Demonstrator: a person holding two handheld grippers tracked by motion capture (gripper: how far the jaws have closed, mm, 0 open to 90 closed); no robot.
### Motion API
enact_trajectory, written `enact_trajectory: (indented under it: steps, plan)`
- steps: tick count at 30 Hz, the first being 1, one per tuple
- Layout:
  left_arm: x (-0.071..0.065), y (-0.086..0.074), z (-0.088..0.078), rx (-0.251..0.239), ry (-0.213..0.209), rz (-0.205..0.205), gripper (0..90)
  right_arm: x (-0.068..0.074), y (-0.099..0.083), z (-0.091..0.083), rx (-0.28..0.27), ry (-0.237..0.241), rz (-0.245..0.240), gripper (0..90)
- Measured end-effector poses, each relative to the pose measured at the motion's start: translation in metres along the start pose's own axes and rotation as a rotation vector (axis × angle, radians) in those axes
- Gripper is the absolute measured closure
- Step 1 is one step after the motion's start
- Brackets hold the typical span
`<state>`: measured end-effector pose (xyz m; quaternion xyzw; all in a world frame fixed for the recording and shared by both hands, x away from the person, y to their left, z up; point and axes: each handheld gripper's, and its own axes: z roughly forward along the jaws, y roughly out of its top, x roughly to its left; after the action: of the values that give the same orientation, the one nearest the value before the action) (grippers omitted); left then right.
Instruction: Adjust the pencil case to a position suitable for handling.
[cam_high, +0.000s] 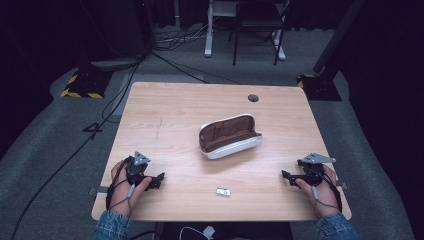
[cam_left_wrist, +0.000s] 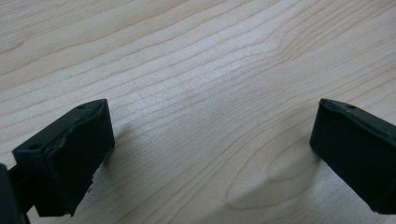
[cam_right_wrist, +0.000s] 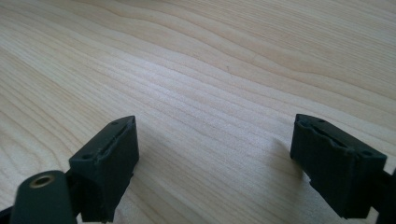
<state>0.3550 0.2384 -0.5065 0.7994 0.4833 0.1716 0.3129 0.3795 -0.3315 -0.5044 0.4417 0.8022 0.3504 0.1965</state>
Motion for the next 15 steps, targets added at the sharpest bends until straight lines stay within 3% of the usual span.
enact_trajectory:
  steps: [4, 5, 8, 15]
  plan:
    - [0.0, 0.0, 0.0, 0.0, 0.0, 0.0, 0.2, 0.001, 0.0, -0.001, -0.004, 0.0, 0.007, 18.9]
    - [0.0, 0.0, 0.0, 0.001, -0.001, 0.007, 0.2, 0.002, -0.001, -0.002, -0.008, 0.003, 0.008, 25.1]
    - [0.0, 0.0, 0.0, 0.002, 0.0, 0.007, 0.2, 0.002, 0.002, -0.005, 0.0, 0.026, 0.011, 31.3]
    - [0.0, 0.0, 0.0, 0.002, -0.003, 0.008, 0.2, 0.009, 0.008, -0.013, 0.0, 0.046, 0.002, 34.5]
